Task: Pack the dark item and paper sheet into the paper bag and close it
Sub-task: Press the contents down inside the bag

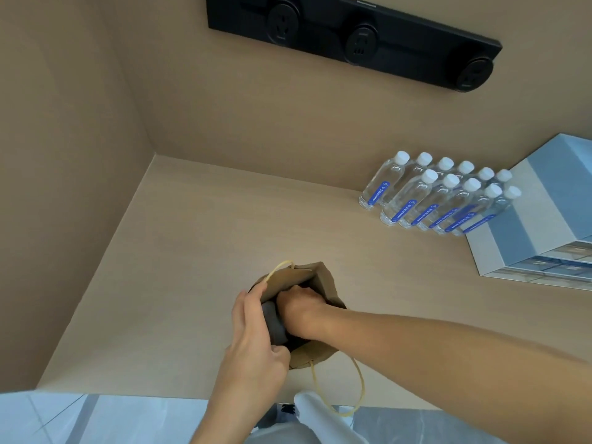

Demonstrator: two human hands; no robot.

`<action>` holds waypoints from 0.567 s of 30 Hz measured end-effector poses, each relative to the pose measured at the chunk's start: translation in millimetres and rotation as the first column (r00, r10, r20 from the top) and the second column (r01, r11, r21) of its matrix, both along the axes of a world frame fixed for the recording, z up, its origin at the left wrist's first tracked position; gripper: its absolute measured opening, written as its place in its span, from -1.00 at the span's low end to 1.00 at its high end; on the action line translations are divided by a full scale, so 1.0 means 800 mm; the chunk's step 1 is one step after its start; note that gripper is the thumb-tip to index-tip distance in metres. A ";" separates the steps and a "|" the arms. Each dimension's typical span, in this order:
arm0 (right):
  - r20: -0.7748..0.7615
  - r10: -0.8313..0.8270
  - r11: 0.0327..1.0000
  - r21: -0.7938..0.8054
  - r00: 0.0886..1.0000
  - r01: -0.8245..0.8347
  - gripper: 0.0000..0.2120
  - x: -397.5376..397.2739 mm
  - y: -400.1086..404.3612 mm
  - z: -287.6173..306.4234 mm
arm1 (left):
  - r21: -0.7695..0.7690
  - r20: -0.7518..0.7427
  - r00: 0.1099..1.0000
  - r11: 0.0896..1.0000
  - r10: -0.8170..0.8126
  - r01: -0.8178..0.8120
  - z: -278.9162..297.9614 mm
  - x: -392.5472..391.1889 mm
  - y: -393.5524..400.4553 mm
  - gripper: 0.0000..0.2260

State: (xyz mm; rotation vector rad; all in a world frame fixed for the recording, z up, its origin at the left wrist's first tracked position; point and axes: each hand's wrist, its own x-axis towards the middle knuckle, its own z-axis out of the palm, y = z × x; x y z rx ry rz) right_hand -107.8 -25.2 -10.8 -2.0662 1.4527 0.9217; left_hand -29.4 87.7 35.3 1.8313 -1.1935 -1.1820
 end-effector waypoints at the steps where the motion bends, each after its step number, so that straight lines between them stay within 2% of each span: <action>1: 0.027 -0.104 0.994 0.015 0.994 0.104 -0.75 0.000 -0.001 -0.003 | -0.004 0.004 1.000 1.000 -0.007 0.007 0.000 -0.001 0.001 -0.16; 2: 0.064 -0.239 0.971 0.019 0.969 0.238 -0.74 0.001 -0.002 -0.005 | -0.007 0.007 1.000 1.000 -0.009 0.009 0.000 -0.001 0.002 -0.17; 3: 0.120 -0.407 0.913 0.033 0.905 0.406 -0.73 0.001 -0.002 -0.007 | -0.013 0.009 1.000 1.000 -0.009 0.009 -0.001 -0.002 0.002 -0.17; 5: 0.235 -0.722 0.686 0.119 0.650 0.718 -0.65 0.005 0.001 -0.006 | -0.031 0.000 1.000 1.000 -0.006 0.006 -0.003 -0.001 0.003 -0.17; 7: 0.288 -0.858 0.491 0.216 0.426 0.844 -0.61 0.009 0.005 -0.003 | -0.035 -0.023 1.000 0.999 -0.003 0.002 -0.003 0.000 0.004 -0.18; 8: 0.297 -0.886 0.431 0.238 0.357 0.871 -0.61 0.010 0.006 -0.002 | -0.030 -0.029 1.000 1.000 -0.001 0.000 -0.003 0.001 0.005 -0.18; 9: 0.297 -0.875 0.455 0.231 0.383 0.860 -0.62 0.008 0.007 -0.001 | -0.024 -0.030 1.000 1.000 0.001 -0.002 -0.002 0.001 0.005 -0.19; 10: 0.287 -0.846 0.513 0.209 0.449 0.833 -0.63 0.007 0.009 0.000 | -0.019 -0.032 0.999 1.000 0.006 -0.006 -0.002 0.001 0.005 -0.19; 11: 0.282 -0.776 0.617 0.155 0.564 0.772 -0.67 0.004 0.012 0.002 | -0.014 -0.036 0.999 1.000 0.010 -0.010 -0.001 0.002 0.004 -0.19; 13: 0.230 -0.437 0.892 -0.010 0.870 0.451 -0.77 0.000 0.015 0.007 | -0.003 -0.038 0.999 1.000 0.010 -0.010 0.000 0.002 0.004 -0.19; 14: 0.219 -0.249 0.958 -0.084 0.943 0.273 -0.79 -0.001 0.017 0.009 | 0.005 -0.034 0.999 1.000 0.007 -0.006 0.000 0.002 0.004 -0.19; 15: 0.213 -0.119 0.984 -0.107 0.970 0.144 -0.80 -0.001 0.020 0.011 | 0.011 -0.030 1.000 1.000 0.004 -0.004 0.000 0.002 0.004 -0.19; 17: 0.219 -0.068 0.994 -0.067 0.973 0.084 -0.82 0.002 0.025 0.012 | 0.016 -0.029 1.000 1.000 0.008 -0.007 -0.001 0.002 0.005 -0.19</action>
